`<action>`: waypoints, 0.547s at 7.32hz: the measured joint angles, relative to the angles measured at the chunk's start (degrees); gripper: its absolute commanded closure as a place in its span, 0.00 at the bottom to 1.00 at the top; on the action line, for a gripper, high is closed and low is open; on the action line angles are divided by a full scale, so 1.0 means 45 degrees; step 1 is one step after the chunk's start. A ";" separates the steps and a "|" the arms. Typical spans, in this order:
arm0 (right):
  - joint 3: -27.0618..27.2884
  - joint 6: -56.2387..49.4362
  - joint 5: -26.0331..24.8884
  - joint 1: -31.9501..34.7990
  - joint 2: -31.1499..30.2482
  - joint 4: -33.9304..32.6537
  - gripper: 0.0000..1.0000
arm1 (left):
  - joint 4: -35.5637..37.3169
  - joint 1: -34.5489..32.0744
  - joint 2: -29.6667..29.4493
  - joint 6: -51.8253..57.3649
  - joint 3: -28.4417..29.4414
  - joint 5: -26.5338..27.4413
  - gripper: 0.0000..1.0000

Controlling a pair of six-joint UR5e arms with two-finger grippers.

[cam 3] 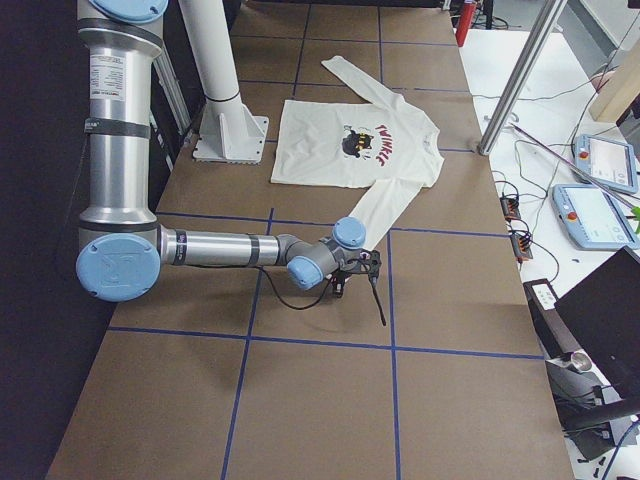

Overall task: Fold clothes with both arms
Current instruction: 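Reach the right gripper to the cuff of the sleeve nearest it and grasp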

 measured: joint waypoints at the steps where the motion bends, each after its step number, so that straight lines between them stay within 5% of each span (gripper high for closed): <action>1: 0.0000 0.0119 0.0031 -0.0021 0.0147 0.0003 1.00 | 0.0000 -0.0002 0.0007 -0.0004 -0.0016 -0.0004 0.00; 4: 0.0536 0.0200 0.0259 -0.0074 0.0396 -0.0106 1.00 | 0.0000 -0.0018 0.0013 -0.0036 -0.0051 -0.0062 0.00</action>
